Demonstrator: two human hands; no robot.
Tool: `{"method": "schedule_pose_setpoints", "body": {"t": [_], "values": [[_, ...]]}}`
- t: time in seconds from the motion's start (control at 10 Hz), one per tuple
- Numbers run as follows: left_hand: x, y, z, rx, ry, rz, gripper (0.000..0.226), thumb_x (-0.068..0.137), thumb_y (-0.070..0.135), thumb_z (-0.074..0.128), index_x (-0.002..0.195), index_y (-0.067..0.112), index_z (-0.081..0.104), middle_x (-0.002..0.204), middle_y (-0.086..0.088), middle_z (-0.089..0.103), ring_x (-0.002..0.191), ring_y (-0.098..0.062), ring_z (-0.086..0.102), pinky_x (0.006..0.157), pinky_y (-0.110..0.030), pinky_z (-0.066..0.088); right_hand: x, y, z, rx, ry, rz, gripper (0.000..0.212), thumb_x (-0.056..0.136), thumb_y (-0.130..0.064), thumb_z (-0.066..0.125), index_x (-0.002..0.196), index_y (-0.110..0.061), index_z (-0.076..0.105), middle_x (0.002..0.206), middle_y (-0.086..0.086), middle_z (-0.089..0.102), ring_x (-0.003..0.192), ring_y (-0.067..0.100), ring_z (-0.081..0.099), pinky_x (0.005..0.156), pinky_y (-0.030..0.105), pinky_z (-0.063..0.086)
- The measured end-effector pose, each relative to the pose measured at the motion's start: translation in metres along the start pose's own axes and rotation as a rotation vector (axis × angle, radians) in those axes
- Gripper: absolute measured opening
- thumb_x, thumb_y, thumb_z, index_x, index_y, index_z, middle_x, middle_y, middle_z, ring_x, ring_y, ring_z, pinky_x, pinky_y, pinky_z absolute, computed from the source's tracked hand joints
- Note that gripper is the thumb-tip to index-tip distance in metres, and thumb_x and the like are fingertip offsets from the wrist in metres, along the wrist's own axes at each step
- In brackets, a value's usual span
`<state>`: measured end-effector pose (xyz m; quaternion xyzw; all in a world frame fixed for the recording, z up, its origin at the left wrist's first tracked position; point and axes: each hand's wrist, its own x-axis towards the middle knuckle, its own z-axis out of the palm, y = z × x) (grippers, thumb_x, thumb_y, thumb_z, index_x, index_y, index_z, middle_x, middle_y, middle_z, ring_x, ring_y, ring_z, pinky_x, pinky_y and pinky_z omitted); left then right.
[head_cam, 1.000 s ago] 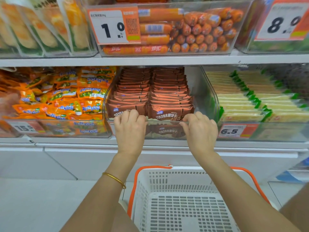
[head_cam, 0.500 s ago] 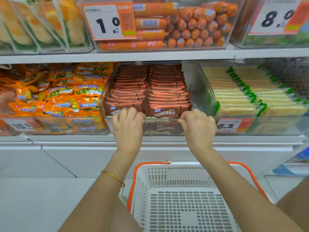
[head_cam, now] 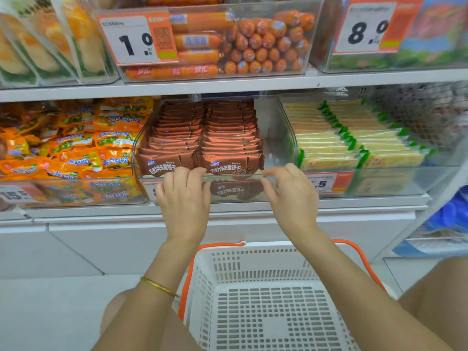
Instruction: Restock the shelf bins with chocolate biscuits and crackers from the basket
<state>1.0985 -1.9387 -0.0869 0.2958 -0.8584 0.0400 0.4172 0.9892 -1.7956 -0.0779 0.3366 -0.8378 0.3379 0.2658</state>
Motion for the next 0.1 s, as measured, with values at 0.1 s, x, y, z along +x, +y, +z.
{"method": "schedule_pose_setpoints", "body": {"t": [0.1], "values": [[0.0024,0.0229,-0.0468,-0.349,0.157,-0.053,0.024,0.087,0.022,0.061,0.108,0.012,0.064,0.091,-0.003,0.056,0.093,-0.021,0.045,0.082,-0.029,0.029,0.0044,0.0067,-0.0648,0.416,0.071,0.199,0.01,0.089,-0.025,0.062,0.096,-0.029,0.067,0.073,-0.01,0.054,0.072,0.01,0.055,0.063,0.026,0.038]]}}
